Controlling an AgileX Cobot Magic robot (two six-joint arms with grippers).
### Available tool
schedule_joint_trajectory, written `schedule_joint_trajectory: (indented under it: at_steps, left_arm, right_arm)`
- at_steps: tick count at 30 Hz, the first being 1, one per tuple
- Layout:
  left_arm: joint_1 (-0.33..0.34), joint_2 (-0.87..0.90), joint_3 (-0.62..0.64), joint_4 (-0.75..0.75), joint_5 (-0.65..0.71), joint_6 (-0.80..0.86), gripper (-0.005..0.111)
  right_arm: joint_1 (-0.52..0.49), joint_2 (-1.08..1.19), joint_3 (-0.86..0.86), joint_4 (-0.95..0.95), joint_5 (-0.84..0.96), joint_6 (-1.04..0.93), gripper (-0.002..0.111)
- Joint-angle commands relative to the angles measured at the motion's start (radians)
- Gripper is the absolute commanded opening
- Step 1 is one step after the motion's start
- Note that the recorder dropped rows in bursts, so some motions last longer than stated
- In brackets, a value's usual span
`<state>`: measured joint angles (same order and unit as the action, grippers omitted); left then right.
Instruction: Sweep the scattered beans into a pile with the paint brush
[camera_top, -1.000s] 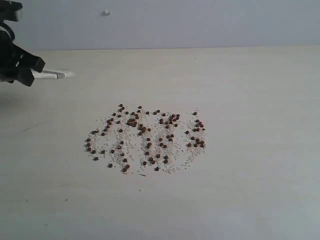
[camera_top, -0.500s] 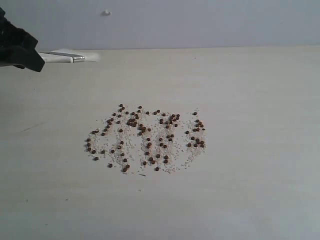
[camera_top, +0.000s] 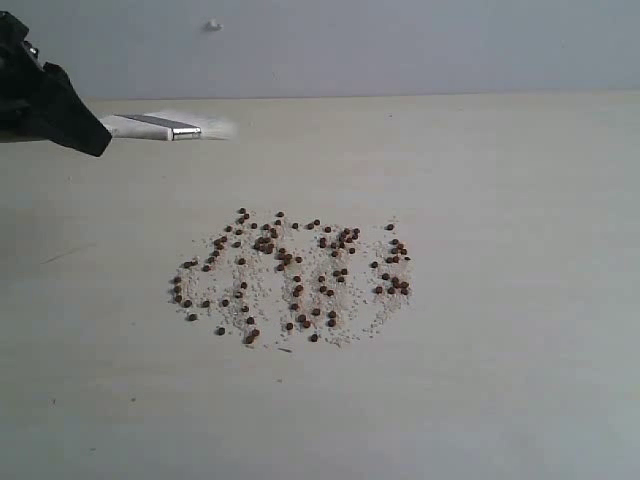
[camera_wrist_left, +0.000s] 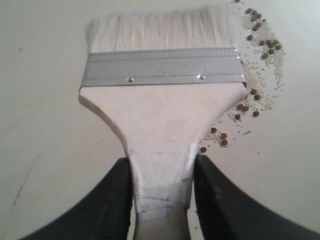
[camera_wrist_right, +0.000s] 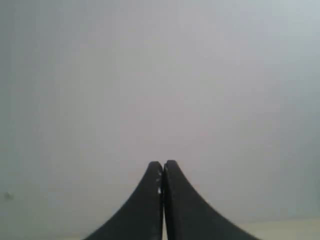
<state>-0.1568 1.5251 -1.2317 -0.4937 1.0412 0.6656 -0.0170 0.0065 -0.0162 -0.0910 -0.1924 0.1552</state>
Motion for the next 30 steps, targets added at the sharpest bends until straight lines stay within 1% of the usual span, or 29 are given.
schedule_joint_trajectory:
  at_steps: [1, 3, 4, 6, 11, 13, 16, 20, 22, 25, 28, 29, 30]
  left_arm:
    - [-0.005, -0.012, -0.001, -0.076, 0.04, 0.055, 0.0]
    - [-0.005, -0.012, -0.001, -0.093, 0.053, 0.068, 0.0]
    - [-0.005, -0.012, -0.001, -0.103, 0.053, 0.07, 0.0]
    - [-0.005, -0.012, -0.001, -0.111, 0.053, 0.072, 0.0]
    - [-0.005, -0.012, -0.001, -0.111, 0.053, 0.078, 0.0]
    - [-0.005, -0.012, -0.001, -0.111, 0.053, 0.08, 0.0]
    - [-0.005, -0.012, -0.001, -0.113, 0.049, 0.087, 0.0]
    - [-0.005, -0.012, -0.001, -0.115, 0.047, 0.087, 0.0]
    - [-0.005, -0.012, -0.001, -0.115, 0.047, 0.087, 0.0]
    - [-0.005, -0.012, -0.001, -0.115, 0.044, 0.087, 0.0]
    - [-0.005, -0.012, -0.001, -0.115, 0.034, 0.087, 0.0]
    - [-0.005, -0.009, -0.001, -0.115, 0.034, 0.087, 0.0]
    - [-0.005, 0.004, -0.014, -0.115, 0.048, 0.075, 0.0]
  right_arm:
    - [-0.007, -0.006, -0.001, 0.013, -0.152, 0.274, 0.0]
    - [-0.007, -0.006, -0.001, 0.085, -0.227, 0.277, 0.0]
    - [-0.007, -0.006, -0.001, 0.126, -0.269, 0.312, 0.0]
    - [-0.007, -0.006, -0.001, 0.147, -0.284, 0.394, 0.0]
    - [-0.007, -0.006, -0.001, 0.225, -0.345, 0.416, 0.0]
    - [-0.007, -0.006, -0.014, 0.234, -0.358, 0.391, 0.0]
    - [-0.007, 0.088, -0.1, 0.29, -0.28, 0.239, 0.0]
    - [-0.007, 0.308, -0.327, 0.294, -0.039, -0.023, 0.0]
    - [-0.007, 0.422, -0.454, 0.292, 0.12, -0.139, 0.0]
    - [-0.007, 0.598, -0.653, 0.292, 0.407, -0.351, 0.0]
    - [-0.007, 0.736, -0.811, 0.316, 0.696, -0.639, 0.0]
    - [-0.007, 0.786, -0.844, 0.357, 0.782, -0.738, 0.0]
    - [-0.007, 0.843, -0.874, 0.466, 0.92, -0.957, 0.0]
